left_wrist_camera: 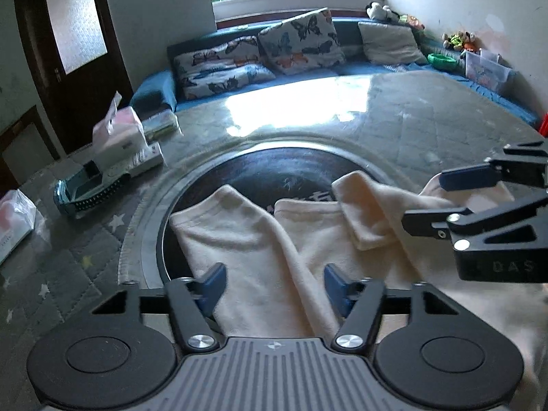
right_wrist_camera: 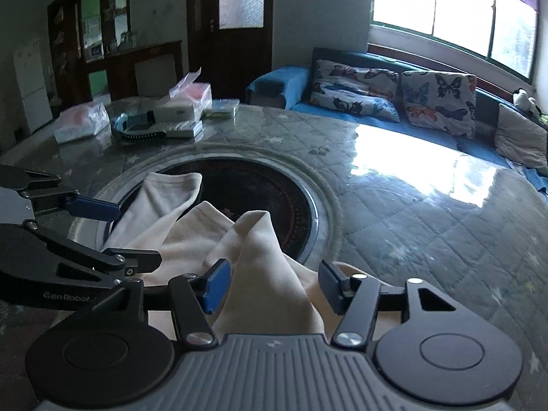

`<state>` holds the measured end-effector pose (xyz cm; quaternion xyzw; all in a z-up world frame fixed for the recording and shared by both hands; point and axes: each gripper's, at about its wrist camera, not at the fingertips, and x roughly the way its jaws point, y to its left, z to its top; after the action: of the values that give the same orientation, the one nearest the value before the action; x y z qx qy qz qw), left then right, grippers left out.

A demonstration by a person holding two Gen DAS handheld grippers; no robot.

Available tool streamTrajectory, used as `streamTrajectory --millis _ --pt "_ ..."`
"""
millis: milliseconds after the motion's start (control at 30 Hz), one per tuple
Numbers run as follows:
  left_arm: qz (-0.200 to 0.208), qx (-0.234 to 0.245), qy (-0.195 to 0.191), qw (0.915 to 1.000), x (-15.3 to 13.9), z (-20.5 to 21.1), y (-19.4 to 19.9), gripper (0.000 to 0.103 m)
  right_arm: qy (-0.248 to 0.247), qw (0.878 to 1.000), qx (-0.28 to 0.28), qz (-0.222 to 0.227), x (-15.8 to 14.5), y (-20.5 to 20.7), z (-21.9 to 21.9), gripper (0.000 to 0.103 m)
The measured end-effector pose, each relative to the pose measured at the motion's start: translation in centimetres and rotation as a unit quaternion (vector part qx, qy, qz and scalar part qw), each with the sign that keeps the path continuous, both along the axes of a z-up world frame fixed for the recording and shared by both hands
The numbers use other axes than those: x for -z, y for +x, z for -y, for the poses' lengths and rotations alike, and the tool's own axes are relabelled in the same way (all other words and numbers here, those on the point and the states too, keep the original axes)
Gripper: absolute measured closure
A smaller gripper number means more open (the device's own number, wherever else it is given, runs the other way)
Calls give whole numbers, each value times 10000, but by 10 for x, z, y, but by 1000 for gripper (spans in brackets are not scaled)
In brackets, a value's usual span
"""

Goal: Fold clothes

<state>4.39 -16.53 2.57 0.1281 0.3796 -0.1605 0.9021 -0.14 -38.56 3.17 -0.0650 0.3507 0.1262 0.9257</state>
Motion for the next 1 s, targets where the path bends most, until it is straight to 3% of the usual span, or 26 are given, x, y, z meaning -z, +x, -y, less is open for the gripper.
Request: streamTrajectory --millis 200,233,300,767,1000 --pt "-142 50 -268 9995 5 -12 0 87 -96 9996 -150 -232 16 13 -6 80" --pt "-122 55 -289 9995 4 -13 -1 89 -35 9996 -155 -224 16 12 -4 89" --pt "-44 34 -303 9995 2 -14 -5 95 72 9997 -133 -175 13 7 0 94" --pt "532 -640 -393 9958 -27 -67 -45 99 9 9943 741 766 -35 -73 66 96" --pt "559 -997 -387 9927 -30 -107 -69 100 -141 9859 1342 994 -41 -117 104 96"
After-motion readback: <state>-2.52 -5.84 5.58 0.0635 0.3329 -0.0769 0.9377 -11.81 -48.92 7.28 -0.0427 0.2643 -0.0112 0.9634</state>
